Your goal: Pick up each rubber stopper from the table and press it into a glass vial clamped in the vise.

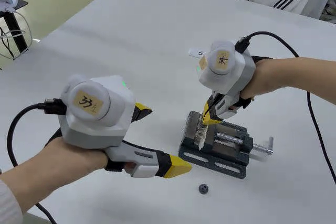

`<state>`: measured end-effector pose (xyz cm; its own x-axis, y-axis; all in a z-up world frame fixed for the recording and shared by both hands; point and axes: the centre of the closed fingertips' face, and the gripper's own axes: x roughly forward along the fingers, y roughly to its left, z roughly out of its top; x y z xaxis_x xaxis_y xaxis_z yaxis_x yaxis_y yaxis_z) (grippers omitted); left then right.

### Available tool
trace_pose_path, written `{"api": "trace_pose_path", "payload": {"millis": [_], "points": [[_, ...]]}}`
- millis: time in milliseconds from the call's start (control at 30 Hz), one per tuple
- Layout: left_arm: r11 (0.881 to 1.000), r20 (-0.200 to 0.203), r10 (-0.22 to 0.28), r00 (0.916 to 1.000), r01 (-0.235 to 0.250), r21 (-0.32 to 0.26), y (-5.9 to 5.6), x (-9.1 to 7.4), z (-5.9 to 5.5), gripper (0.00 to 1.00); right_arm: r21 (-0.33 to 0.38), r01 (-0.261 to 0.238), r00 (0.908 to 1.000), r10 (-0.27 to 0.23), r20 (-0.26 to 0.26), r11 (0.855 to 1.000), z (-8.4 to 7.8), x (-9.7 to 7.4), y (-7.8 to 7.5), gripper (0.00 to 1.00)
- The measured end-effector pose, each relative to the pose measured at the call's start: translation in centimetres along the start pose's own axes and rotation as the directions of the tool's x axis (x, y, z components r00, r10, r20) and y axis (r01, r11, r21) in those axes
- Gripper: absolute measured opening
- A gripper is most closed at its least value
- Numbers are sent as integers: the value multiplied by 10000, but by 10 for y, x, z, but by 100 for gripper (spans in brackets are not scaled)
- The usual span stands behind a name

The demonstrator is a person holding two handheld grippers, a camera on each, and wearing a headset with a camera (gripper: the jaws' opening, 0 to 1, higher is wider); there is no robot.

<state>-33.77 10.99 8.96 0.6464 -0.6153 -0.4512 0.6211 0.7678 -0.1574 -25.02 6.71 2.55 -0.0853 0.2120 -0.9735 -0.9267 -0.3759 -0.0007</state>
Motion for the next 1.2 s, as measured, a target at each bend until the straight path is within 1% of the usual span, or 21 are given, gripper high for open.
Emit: {"api": "trace_pose_path", "payload": {"millis": [67,200,267,333,467,667,767,867,1033,1100,1200], "points": [[10000,-41,0,10000,0,19,0,0,-1,82,-65,11,10000,-11,2,10000,1,-1,2,0],[10000,-34,68,10000,-68,19,0,-1,0,82,-546,46,9999,-52,-114,9985,0,-1,2,0],[10000,-55,91,9999,-91,-3,1,-3,-1,82,-496,50,9999,-54,-94,9988,0,-1,2,0],[9999,-79,111,9999,-111,17,-1,-4,0,82,-497,62,10000,-65,-51,9987,0,-1,2,0],[9999,-121,147,9998,-147,4,0,-6,-3,82,-515,172,9998,-165,140,9985,-1,-2,3,0],[9998,-140,183,9997,-183,-11,0,-8,-5,82,-717,303,9986,-270,456,9970,-1,-2,1,0],[9998,-127,197,9997,-197,-21,2,-9,-6,82,-899,421,9976,-369,582,9951,-2,-2,3,0],[9998,-159,183,9997,-183,7,2,-10,-7,82,-942,565,9963,-501,693,9939,0,-2,1,0],[9999,-199,167,9997,-167,21,3,-9,-9,82,-803,730,9956,-680,643,9941,-3,-3,-1,1],[9999,-170,164,9997,-163,22,3,-10,-9,82,-821,775,9957,-730,570,9936,-8,-4,-3,3],[9999,-158,166,9997,-166,27,4,-10,-8,82,-783,758,9949,-701,723,9940,-9,-8,-1,6]]}}
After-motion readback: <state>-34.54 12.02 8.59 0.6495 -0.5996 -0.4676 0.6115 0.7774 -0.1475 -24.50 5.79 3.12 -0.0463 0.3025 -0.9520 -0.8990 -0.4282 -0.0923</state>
